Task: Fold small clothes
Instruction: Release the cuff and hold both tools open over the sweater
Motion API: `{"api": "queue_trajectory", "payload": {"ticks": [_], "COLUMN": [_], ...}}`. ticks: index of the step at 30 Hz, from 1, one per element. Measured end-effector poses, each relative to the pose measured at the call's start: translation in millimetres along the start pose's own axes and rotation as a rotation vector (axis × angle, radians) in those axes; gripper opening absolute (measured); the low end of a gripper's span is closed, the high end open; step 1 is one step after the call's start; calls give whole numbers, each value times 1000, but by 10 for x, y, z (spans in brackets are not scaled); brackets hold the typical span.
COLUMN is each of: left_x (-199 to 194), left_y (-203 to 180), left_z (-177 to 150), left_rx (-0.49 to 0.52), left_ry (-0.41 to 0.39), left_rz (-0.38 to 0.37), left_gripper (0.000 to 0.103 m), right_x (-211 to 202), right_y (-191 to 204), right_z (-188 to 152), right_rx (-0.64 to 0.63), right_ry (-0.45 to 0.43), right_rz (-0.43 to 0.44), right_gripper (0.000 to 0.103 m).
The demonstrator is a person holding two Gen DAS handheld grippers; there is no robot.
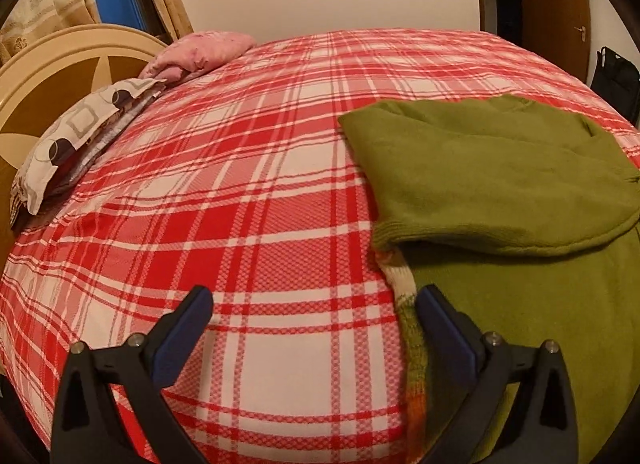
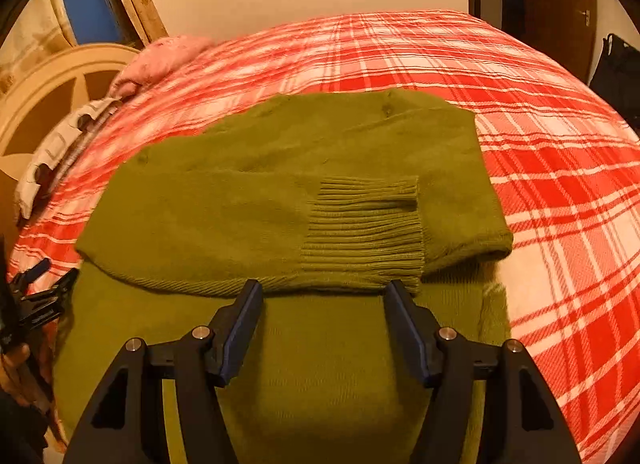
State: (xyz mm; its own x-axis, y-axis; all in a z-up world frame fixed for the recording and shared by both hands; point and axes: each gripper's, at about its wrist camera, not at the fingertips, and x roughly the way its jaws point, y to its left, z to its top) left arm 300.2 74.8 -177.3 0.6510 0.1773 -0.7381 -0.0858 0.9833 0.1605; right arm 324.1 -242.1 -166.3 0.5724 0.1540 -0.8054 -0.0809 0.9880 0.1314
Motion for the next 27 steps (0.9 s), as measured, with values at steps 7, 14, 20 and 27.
{"api": "queue_trajectory", "payload": {"ticks": [7,14,20,27], "left_x": [26,-22,-117,-338], "left_y": [29,36,39,6], "left_z": [-11,-31,-91,-155], "left_rx": [-20,-28,-48,-56], "left_ry": [10,13,10,-7], "left_rz": [-25,-30,-41,-86], "left_gripper": [103,103,103,103], "right_x": [47,6,-130,-261], "right_y": [55,43,20,-47], "right_z": [-38,-50,-189,-318], "right_rx": [-47,-34,-31,-20], "right_ry": [17,16,-9,-15], "right_rz": [-48,-53,-53,-57], "right_gripper": [64,64,64,64]}}
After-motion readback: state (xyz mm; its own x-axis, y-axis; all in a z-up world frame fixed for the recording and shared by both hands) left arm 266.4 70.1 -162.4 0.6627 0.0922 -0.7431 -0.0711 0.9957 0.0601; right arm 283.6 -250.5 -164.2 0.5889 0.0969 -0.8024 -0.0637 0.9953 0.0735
